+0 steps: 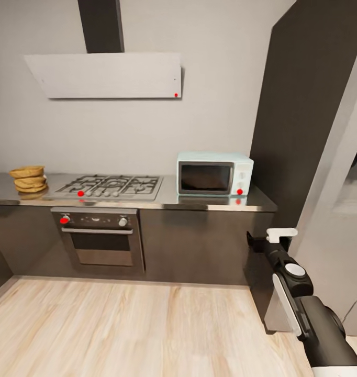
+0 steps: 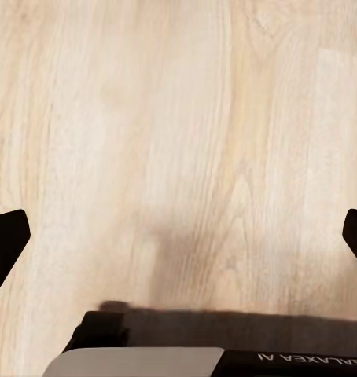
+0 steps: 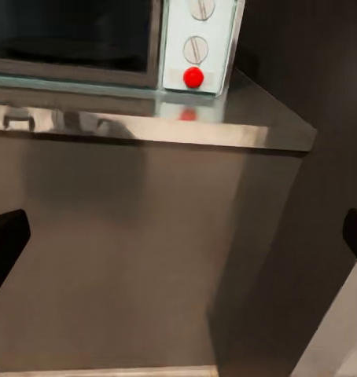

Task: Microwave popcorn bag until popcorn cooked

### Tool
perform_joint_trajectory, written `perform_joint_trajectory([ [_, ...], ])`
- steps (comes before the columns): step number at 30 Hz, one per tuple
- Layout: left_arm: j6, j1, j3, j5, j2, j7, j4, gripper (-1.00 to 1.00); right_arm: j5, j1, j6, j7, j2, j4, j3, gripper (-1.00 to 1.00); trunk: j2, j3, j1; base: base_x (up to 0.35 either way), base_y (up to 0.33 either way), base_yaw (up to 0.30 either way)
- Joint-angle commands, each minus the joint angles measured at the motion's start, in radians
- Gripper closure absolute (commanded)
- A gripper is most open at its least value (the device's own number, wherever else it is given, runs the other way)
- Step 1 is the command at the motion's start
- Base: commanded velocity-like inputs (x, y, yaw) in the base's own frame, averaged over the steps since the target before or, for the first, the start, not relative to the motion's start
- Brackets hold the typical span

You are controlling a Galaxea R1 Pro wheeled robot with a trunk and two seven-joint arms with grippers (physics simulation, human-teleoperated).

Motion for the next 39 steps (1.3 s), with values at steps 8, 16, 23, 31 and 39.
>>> perform_joint_trajectory([
  [8,-0.002,0.0,0.0,-0.001,-0.008,0.001,-0.002,-1.0,-0.001,0.004,0.012,-0.004,-0.002,-0.008,-0.001,-1.0,0.0,-0.001,0.0,0.075,-0.076,0.0],
  [16,0.003,-0.008,0.003,0.0,-0.008,-0.008,-0.004,-1.0,-0.001,0.008,0.012,-0.004,-0.001,-0.006,0.007,-1.0,0.042,0.018,-0.023,-0.003,-0.002,0.0],
  [23,0.006,-0.01,0.004,0.0,-0.007,-0.006,-0.004,-1.0,-0.002,0.008,0.012,-0.004,-0.001,-0.006,0.007,-1.0,0.091,0.04,-0.049,0.187,-0.065,0.0],
  [31,0.007,-0.012,0.001,0.002,-0.008,-0.007,-0.003,-1.0,-0.002,0.008,0.012,-0.003,-0.001,-0.005,0.007,-1.0,0.147,0.065,-0.08,0.213,-0.027,0.0],
  [39,0.008,-0.012,0.004,0.001,-0.007,-0.01,-0.003,-1.0,-0.002,0.008,0.012,-0.003,0.0,-0.005,0.007,-1.0,0.203,0.09,-0.111,0.183,-0.002,0.0],
])
